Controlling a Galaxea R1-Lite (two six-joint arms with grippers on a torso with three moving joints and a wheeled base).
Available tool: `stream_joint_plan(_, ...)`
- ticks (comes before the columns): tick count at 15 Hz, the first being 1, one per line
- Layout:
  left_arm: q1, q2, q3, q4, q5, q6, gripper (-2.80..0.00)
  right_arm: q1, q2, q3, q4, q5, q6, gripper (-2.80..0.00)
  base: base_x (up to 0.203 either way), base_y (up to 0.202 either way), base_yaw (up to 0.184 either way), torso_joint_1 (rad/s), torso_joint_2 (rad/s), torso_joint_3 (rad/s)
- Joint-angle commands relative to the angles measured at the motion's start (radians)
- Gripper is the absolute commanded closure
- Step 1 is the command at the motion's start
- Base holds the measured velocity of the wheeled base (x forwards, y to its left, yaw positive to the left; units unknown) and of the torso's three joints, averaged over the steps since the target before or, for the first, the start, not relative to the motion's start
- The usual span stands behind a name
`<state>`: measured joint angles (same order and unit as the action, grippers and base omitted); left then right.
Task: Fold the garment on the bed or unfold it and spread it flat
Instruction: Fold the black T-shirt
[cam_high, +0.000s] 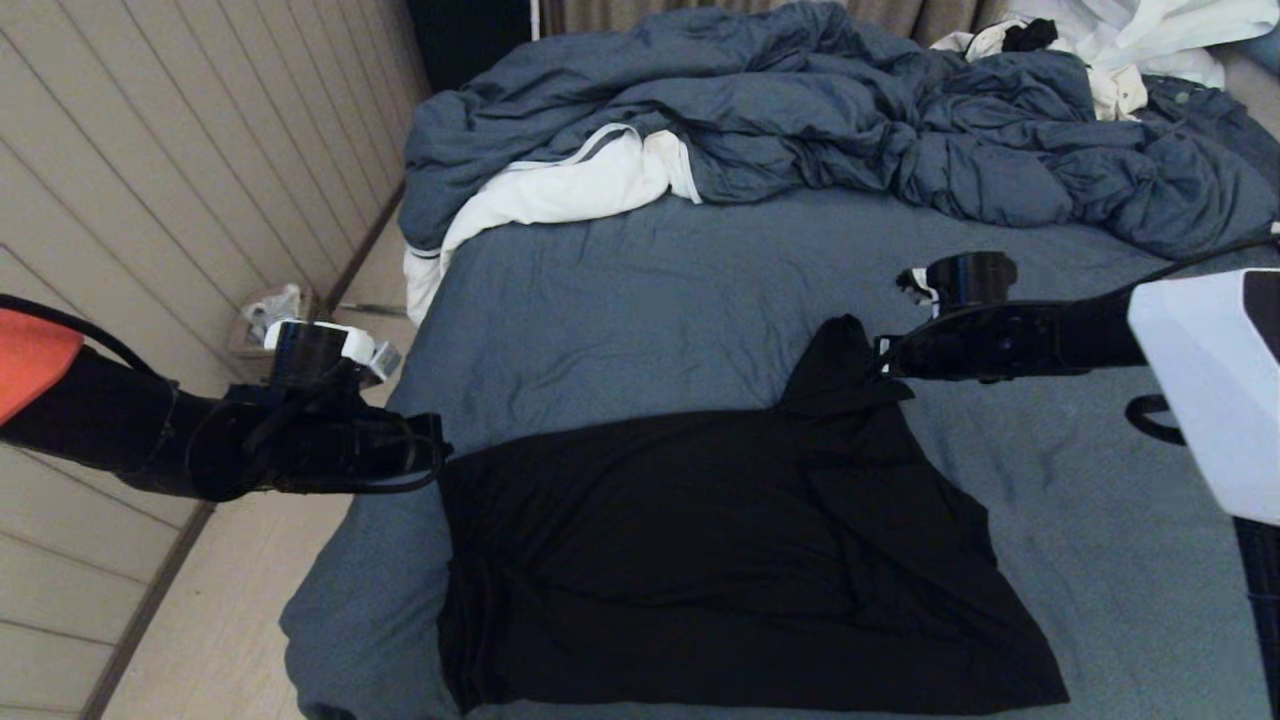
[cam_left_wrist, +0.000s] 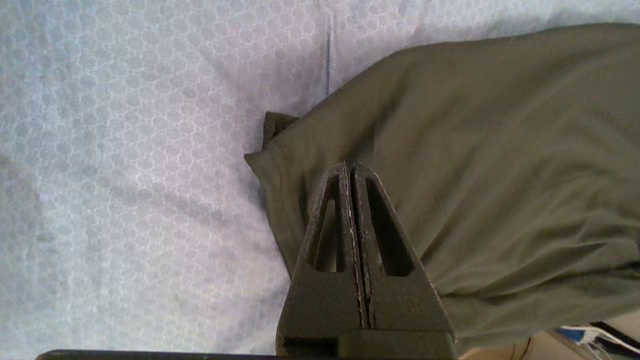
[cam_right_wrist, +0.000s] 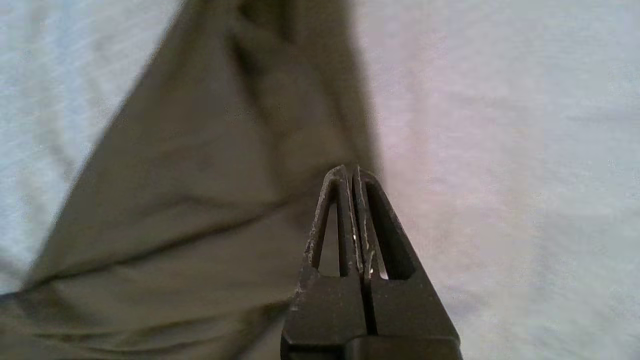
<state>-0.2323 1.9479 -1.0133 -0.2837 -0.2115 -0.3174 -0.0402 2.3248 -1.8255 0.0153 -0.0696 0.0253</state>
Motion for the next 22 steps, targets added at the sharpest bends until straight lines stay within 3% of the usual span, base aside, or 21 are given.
stream_joint_plan(1,-0.026,-0.001,0.024,-0.023,0.000,-0.014,0.00,-0.002,0.039,-0.047,0.002,-0.001,-0.001,0.00,0.000,0.000,0.000,0.000,0.00,0.000)
stream_joint_plan(2,-0.038,0.004,0.019,-0.026,0.000,-0.029,-1.11,-0.002,0.050,-0.075,0.003,-0.001,-0.001,0.00,0.000,0.000,0.000,0.000,0.00,0.000)
stream_joint_plan(3,-0.046,0.013,0.012,-0.026,-0.001,-0.038,-2.80,-0.003,0.061,-0.097,0.004,-0.001,-0.001,0.00,0.000,0.000,0.000,0.000,0.00,0.000)
stream_joint_plan(9,-0.071,0.117,-0.010,-0.121,0.012,-0.038,-2.80,0.010,0.082,-0.129,0.006,0.002,0.009,0.00,0.000,0.000,0.000,0.000,0.00,0.000)
stream_joint_plan(14,-0.025,0.175,-0.038,-0.167,0.076,-0.037,-2.80,0.007,0.076,-0.123,0.005,0.002,0.018,0.00,0.000,0.000,0.000,0.000,0.00,0.000)
stream_joint_plan(22,0.008,0.178,-0.019,-0.170,0.081,-0.034,-2.80,0.011,0.076,-0.123,0.005,0.002,0.021,0.00,0.000,0.000,0.000,0.000,0.00,0.000)
